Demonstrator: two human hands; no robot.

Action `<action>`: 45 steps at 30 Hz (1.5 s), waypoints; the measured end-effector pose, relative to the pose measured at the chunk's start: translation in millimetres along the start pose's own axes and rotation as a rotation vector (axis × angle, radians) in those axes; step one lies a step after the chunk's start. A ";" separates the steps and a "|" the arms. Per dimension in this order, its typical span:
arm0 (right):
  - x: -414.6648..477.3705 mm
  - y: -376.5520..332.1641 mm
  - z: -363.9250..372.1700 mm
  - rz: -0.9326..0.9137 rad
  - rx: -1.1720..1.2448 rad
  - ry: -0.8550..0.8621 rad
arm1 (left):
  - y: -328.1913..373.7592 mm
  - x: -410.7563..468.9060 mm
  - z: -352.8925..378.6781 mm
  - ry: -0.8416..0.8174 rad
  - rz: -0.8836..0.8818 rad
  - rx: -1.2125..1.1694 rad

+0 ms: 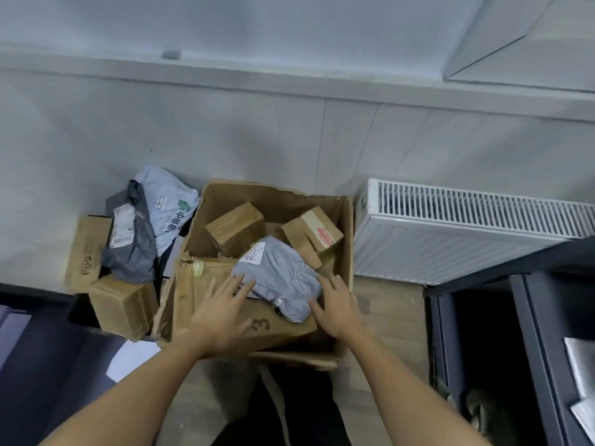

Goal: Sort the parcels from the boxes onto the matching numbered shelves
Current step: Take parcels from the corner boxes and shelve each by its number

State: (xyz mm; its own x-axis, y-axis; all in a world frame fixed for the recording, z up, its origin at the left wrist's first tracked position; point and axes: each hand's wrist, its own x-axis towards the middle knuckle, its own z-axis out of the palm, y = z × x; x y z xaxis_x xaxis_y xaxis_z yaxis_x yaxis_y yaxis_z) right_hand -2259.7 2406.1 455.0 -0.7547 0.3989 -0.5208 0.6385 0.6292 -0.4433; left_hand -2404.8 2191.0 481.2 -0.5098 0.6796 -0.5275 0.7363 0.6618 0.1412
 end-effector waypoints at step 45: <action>196.0 23.1 79.8 0.170 -0.058 0.106 | -82.2 165.5 85.2 0.188 -0.368 -0.611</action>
State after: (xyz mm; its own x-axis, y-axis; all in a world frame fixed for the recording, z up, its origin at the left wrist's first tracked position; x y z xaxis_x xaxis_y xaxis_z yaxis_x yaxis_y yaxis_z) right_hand -2380.8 2445.7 284.4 -0.6507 0.5684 -0.5035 0.7503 0.5832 -0.3112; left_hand -2511.8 2222.1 310.9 -0.7840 0.3859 -0.4863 0.1515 0.8786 0.4529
